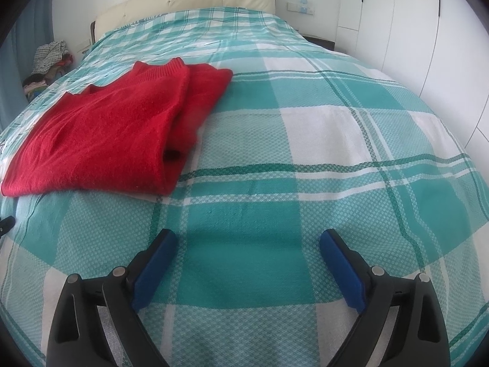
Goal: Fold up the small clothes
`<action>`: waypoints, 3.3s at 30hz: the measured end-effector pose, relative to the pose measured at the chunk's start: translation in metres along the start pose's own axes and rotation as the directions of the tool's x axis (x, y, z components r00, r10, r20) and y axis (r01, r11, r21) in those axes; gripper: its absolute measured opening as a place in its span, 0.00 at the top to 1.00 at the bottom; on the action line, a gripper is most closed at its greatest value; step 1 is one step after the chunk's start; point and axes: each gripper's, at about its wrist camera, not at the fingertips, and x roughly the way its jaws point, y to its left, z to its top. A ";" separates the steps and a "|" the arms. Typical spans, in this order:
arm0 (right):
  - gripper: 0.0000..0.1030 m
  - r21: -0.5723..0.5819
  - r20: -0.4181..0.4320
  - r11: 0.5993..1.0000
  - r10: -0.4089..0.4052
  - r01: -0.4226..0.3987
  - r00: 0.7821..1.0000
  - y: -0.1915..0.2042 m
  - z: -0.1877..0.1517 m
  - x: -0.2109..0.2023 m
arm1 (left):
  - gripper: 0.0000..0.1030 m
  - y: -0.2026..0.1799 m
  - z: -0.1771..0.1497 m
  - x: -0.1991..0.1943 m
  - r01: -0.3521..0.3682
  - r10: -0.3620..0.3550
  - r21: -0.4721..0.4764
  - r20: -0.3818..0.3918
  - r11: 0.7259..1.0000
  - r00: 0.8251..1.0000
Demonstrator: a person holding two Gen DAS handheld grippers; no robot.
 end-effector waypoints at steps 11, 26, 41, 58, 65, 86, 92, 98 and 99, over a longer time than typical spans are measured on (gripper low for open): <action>0.07 0.001 0.001 1.000 0.000 0.000 1.000 0.000 -0.001 0.000 | 0.00 -0.002 -0.001 0.000 -0.009 0.009 0.004 0.003 1.000 1.000; 0.07 0.003 0.003 1.000 0.003 -0.003 1.000 0.000 -0.002 -0.001 | 0.00 -0.002 -0.001 0.000 -0.011 0.011 0.005 0.002 1.000 1.000; 0.08 0.240 0.004 0.852 0.478 -0.465 0.878 -0.019 0.091 -0.010 | 0.01 0.052 -0.011 -0.115 0.005 -0.004 -0.016 0.055 1.000 0.998; 0.87 0.310 -0.088 0.740 0.648 -0.597 0.756 0.061 0.173 0.041 | 0.01 0.146 -0.050 -0.165 -0.090 0.098 -0.297 0.012 0.951 0.995; 0.87 0.149 -0.123 0.699 0.715 -0.699 0.689 0.204 0.212 0.003 | 0.01 0.139 -0.043 -0.175 -0.076 0.091 -0.284 0.040 0.956 0.995; 0.72 -0.345 -0.324 0.677 0.564 -0.650 0.760 0.310 0.099 0.013 | 0.01 0.126 -0.038 -0.151 -0.056 0.056 -0.254 -0.008 0.966 0.998; 0.70 -0.358 -0.326 0.639 0.597 -0.681 0.733 0.295 0.045 -0.012 | 0.01 0.103 -0.030 -0.153 -0.064 0.063 -0.172 -0.010 0.983 0.998; 0.70 -0.327 -0.203 0.739 0.554 -0.589 0.808 0.228 0.070 -0.032 | 0.01 0.089 -0.030 -0.143 -0.063 0.060 -0.116 -0.029 0.991 0.998; 0.70 -0.319 -0.219 0.750 0.537 -0.580 0.814 0.223 0.068 -0.022 | 0.01 0.086 -0.029 -0.140 -0.056 0.051 -0.117 -0.044 0.992 0.998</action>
